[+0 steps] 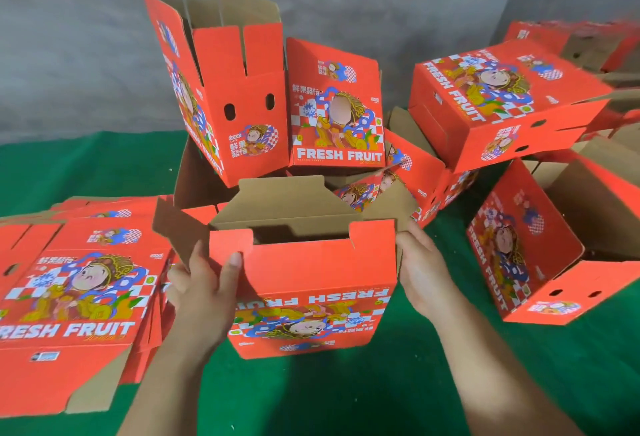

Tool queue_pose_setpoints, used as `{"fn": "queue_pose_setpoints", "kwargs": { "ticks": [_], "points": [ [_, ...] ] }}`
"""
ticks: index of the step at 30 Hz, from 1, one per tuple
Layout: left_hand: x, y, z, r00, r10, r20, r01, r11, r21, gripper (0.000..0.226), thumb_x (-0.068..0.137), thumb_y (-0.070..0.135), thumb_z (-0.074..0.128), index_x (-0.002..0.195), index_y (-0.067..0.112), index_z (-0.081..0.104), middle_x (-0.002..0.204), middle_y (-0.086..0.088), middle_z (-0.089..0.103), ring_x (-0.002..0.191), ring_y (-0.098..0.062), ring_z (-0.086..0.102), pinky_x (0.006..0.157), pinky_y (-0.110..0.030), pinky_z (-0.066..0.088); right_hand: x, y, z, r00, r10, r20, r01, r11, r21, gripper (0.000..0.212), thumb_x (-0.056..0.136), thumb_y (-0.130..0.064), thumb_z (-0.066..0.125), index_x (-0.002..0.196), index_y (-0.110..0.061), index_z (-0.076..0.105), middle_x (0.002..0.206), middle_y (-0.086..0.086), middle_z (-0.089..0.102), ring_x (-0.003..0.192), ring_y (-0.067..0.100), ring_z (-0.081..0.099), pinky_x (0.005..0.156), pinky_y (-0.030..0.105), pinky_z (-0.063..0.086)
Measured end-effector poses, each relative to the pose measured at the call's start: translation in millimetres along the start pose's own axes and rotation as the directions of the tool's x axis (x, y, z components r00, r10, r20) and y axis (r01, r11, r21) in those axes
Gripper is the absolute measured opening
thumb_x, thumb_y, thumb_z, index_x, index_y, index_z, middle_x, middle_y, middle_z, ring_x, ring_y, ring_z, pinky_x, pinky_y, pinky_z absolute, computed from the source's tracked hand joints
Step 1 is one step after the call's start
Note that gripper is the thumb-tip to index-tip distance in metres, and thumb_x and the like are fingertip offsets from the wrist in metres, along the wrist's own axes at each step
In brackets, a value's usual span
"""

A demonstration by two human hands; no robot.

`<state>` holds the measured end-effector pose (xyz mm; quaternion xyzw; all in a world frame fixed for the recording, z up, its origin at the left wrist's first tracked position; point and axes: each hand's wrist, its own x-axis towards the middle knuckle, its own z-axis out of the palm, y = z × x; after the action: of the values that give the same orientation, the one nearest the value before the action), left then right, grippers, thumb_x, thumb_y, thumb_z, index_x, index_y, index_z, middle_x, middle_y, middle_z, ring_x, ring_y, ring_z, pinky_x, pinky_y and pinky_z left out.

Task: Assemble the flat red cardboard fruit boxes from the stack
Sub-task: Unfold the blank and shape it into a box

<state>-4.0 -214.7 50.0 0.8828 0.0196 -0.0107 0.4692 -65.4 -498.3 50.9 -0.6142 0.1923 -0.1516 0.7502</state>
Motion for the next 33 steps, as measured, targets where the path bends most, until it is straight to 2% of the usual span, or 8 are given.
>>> {"fn": "queue_pose_setpoints", "kwargs": {
  "ticks": [7, 10, 15, 18, 23, 26, 29, 33],
  "points": [
    [4, -7, 17, 0.922, 0.235, -0.309, -0.156, 0.953, 0.260, 0.089, 0.086, 0.032, 0.082, 0.158, 0.015, 0.034, 0.125, -0.032, 0.048, 0.114, -0.051, 0.046, 0.100, -0.062, 0.038, 6, 14, -5, 0.960, -0.280, -0.001, 0.262, 0.900, -0.348, 0.049, 0.106, -0.011, 0.045, 0.147, -0.036, 0.051, 0.141, -0.012, 0.063, 0.132, 0.010, 0.057, 0.114, 0.047, 0.044],
    [-7, -5, 32, 0.823, 0.391, -0.412, -0.265, 0.906, 0.330, 0.057, 0.097, 0.020, 0.069, 0.151, 0.014, 0.050, 0.110, -0.026, 0.051, 0.099, -0.046, 0.049, 0.088, -0.056, 0.035, 2, 16, -3, 0.940, -0.340, 0.010, 0.315, 0.860, -0.402, 0.062, 0.104, -0.003, 0.047, 0.158, -0.035, 0.041, 0.155, -0.014, 0.048, 0.147, 0.008, 0.041, 0.124, 0.044, 0.032],
    [3, -4, 27, 0.811, 0.479, -0.336, -0.411, 0.875, 0.255, 0.026, 0.094, 0.001, 0.059, 0.119, 0.006, 0.063, 0.100, -0.016, 0.063, 0.091, -0.045, 0.056, 0.077, -0.042, 0.032, -10, 27, 2, 0.919, -0.381, 0.101, 0.352, 0.675, -0.649, 0.061, 0.098, -0.013, 0.058, 0.151, -0.042, 0.048, 0.151, -0.015, 0.036, 0.139, 0.012, 0.030, 0.121, 0.033, 0.024],
    [17, 0, 11, 0.791, 0.609, -0.063, -0.569, 0.769, 0.293, 0.036, 0.092, 0.017, 0.054, 0.123, 0.018, 0.072, 0.088, -0.010, 0.060, 0.080, -0.039, 0.058, 0.072, -0.047, 0.049, -7, 29, -2, 0.929, -0.323, 0.183, 0.347, 0.581, -0.736, 0.057, 0.100, -0.015, 0.059, 0.150, -0.042, 0.051, 0.154, -0.011, 0.030, 0.142, 0.013, 0.022, 0.122, 0.032, 0.021],
    [28, 11, 5, 0.819, 0.517, 0.250, -0.562, 0.631, 0.535, 0.059, 0.090, 0.067, 0.037, 0.129, 0.037, 0.069, 0.131, 0.000, 0.058, 0.120, -0.033, 0.050, 0.101, -0.048, 0.037, 3, 25, -12, 0.918, -0.241, 0.315, 0.396, 0.511, -0.763, 0.047, 0.101, -0.032, 0.062, 0.147, -0.041, 0.056, 0.162, -0.014, 0.026, 0.150, 0.002, 0.010, 0.119, 0.025, 0.010],
    [38, 16, 5, 0.898, 0.306, 0.317, -0.403, 0.861, 0.310, 0.036, 0.096, 0.058, 0.050, 0.128, 0.050, 0.063, 0.170, 0.004, 0.015, 0.158, -0.028, 0.013, 0.122, -0.047, 0.014, 7, 23, -16, 0.913, -0.185, 0.364, 0.407, 0.483, -0.775, 0.045, 0.100, -0.047, 0.060, 0.145, -0.042, 0.057, 0.161, -0.022, 0.024, 0.150, -0.003, 0.005, 0.119, 0.028, 0.009],
    [51, 18, -2, 0.882, 0.145, 0.449, -0.233, 0.961, 0.147, 0.041, 0.100, 0.051, 0.058, 0.141, 0.052, 0.055, 0.169, 0.010, 0.004, 0.157, -0.027, 0.016, 0.124, -0.044, 0.023, 10, 19, -13, 0.923, -0.145, 0.357, 0.376, 0.538, -0.755, 0.038, 0.101, -0.043, 0.060, 0.139, -0.043, 0.061, 0.152, -0.026, 0.030, 0.142, -0.008, 0.010, 0.118, 0.029, 0.011],
    [47, 13, 9, 0.945, 0.134, 0.299, -0.207, 0.952, 0.227, 0.056, 0.090, 0.058, 0.068, 0.141, 0.051, 0.048, 0.142, -0.002, 0.023, 0.145, -0.037, 0.027, 0.121, -0.045, 0.027, 11, 7, 1, 0.968, -0.185, 0.170, 0.252, 0.711, -0.657, 0.036, 0.104, -0.030, 0.057, 0.136, -0.046, 0.054, 0.144, -0.009, 0.032, 0.146, 0.017, 0.027, 0.120, 0.036, 0.025]
  ]
}}
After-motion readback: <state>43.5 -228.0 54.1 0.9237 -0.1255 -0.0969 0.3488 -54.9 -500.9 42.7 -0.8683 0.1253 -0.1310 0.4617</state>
